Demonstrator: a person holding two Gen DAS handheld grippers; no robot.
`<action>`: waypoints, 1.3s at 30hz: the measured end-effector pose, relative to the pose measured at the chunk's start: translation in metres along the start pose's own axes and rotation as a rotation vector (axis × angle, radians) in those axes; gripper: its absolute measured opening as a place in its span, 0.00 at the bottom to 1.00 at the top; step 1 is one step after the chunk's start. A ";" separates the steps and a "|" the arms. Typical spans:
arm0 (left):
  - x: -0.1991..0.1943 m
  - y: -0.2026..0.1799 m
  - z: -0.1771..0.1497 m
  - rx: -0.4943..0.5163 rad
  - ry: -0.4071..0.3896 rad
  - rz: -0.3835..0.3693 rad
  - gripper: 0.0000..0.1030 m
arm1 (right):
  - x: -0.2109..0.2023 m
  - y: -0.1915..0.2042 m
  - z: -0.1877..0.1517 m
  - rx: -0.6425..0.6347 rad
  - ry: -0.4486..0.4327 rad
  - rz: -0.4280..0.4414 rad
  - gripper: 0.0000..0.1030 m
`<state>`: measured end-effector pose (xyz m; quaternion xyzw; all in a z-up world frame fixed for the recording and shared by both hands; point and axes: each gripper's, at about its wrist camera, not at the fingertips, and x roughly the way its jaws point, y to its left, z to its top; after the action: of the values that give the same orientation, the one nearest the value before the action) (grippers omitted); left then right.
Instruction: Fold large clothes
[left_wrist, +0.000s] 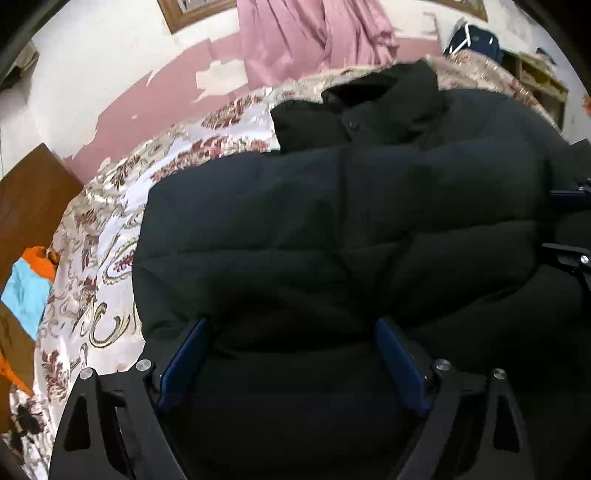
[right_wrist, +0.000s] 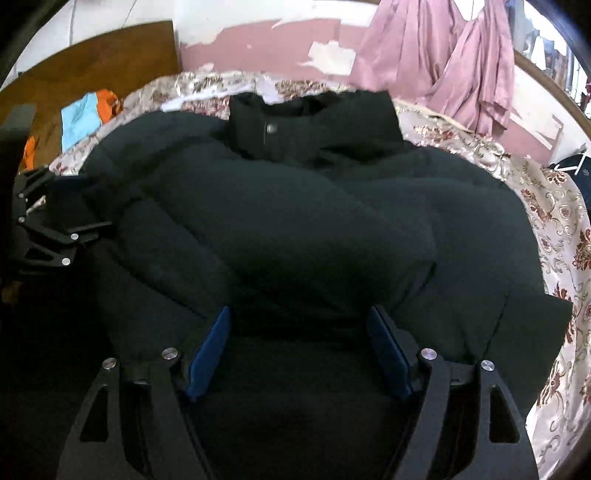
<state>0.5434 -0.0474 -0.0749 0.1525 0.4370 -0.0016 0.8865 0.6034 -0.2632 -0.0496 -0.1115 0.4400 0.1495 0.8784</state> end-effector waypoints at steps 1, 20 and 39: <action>0.002 -0.002 0.002 0.006 0.014 0.012 0.89 | 0.004 -0.001 0.001 0.000 0.019 0.002 0.70; -0.012 0.020 0.023 -0.007 0.249 -0.179 0.93 | 0.001 0.002 0.006 -0.074 0.109 0.041 0.75; 0.054 0.073 0.187 -0.070 0.135 -0.219 0.93 | 0.016 -0.092 0.171 0.185 0.125 0.055 0.76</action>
<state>0.7320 -0.0211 0.0097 0.0724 0.5094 -0.0729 0.8544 0.7720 -0.2899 0.0444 -0.0268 0.5086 0.1251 0.8514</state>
